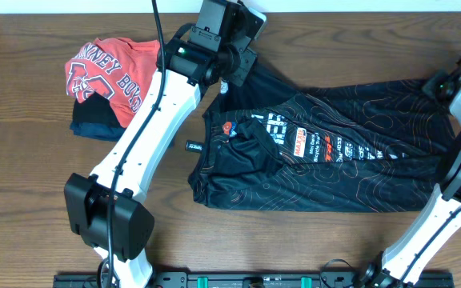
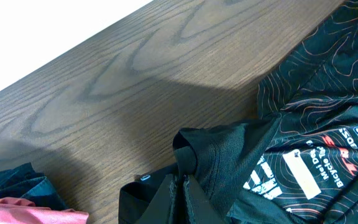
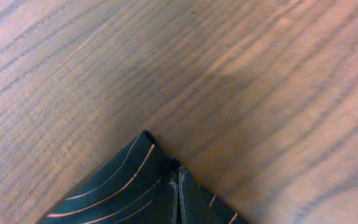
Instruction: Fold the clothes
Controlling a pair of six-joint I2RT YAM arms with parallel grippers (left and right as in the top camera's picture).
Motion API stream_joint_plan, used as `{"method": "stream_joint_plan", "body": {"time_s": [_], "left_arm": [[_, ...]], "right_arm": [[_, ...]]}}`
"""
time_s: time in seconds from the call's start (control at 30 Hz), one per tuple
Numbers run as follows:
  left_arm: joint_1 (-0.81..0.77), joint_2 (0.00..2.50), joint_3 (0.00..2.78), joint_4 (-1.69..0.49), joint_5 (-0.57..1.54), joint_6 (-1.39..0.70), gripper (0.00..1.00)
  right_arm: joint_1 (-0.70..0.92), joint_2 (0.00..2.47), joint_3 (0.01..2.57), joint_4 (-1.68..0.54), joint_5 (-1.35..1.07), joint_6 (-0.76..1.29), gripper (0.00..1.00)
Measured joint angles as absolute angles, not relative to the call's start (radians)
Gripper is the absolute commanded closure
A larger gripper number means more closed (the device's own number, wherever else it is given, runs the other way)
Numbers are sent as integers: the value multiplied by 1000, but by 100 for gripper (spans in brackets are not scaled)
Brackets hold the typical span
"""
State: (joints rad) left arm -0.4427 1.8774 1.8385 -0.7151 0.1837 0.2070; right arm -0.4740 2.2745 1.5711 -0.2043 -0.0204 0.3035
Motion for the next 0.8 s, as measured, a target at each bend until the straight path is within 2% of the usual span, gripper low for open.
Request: {"method": "stream_joint_plan", "body": {"time_s": [0.43, 0.8], "left_arm": [[-443, 1877, 1839, -778, 184, 207, 94], [-446, 1877, 1839, -887, 189, 207, 94]], "right_arm": [[-571, 2080, 1570, -322, -113, 303, 99], [-603, 2071, 1570, -406, -265, 285, 99]]}}
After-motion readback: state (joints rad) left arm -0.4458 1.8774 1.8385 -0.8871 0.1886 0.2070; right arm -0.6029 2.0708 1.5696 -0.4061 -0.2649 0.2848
